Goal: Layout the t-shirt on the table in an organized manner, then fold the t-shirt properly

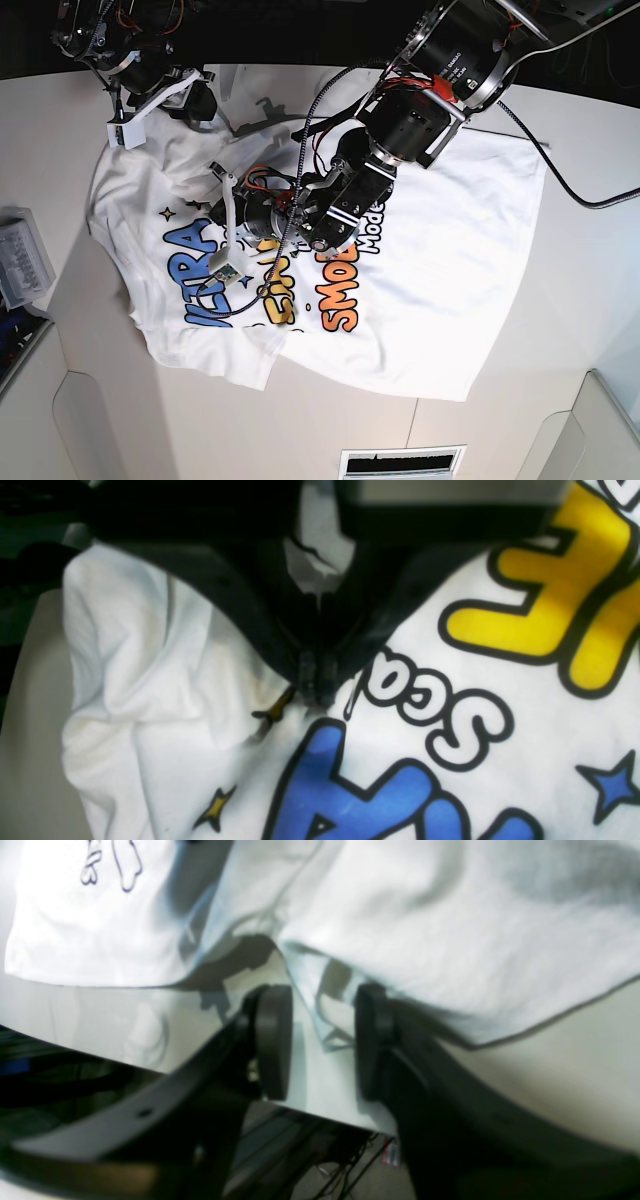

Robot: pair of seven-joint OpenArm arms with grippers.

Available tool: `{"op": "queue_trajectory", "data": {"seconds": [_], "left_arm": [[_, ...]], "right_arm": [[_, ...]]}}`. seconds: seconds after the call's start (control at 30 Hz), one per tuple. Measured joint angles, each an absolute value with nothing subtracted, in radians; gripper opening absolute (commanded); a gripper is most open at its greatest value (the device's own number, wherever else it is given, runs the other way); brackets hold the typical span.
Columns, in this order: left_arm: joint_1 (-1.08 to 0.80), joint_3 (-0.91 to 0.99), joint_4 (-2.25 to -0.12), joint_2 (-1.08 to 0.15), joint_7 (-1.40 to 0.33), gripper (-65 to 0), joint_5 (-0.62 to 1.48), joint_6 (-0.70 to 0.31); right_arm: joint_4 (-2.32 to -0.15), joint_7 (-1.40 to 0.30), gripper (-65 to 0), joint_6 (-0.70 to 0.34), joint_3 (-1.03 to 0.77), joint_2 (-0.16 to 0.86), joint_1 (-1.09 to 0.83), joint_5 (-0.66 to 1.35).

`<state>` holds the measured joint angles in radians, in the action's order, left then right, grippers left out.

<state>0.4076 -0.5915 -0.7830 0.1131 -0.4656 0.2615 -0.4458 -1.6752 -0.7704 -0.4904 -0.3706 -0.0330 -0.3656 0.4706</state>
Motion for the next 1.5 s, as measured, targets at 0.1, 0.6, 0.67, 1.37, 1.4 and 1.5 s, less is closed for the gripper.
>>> {"op": "queue_trajectory", "data": {"seconds": [0.1, 0.6, 0.67, 1.37, 1.4, 1.5], "left_arm": [[0.407, -0.591, -0.783, 0.113, -0.463, -65.0, 0.262, -0.446], [0.408, -0.591, -0.783, 0.113, -0.462, -65.0, 0.244, -0.446], [0.408, -0.591, -0.783, 0.113, -0.458, -65.0, 0.242, -0.446], [0.408, -0.591, -0.783, 0.113, -0.455, -65.0, 0.233, -0.446], [0.408, -0.591, -0.783, 0.113, -0.455, -65.0, 0.233, -0.446], [0.408, -0.591, -0.783, 0.113, -0.455, -65.0, 0.233, -0.446]], "right_arm": [[-1.671, -0.77, -51.1, -0.49, -0.371, -0.033, -0.359, 0.463], [-1.671, -0.779, -65.0, -0.493, -0.371, -0.033, -0.403, 0.498], [-1.671, -0.778, -65.0, -0.493, -0.371, -0.033, -0.43, 0.508], [-2.016, -0.879, -65.0, -0.494, -0.371, -0.033, -0.66, 0.562], [-2.019, -0.882, -65.0, -0.494, -0.371, -0.033, -0.673, 0.581], [-2.021, -0.888, -65.0, -0.494, -0.371, -0.033, -0.702, 0.617]]}}
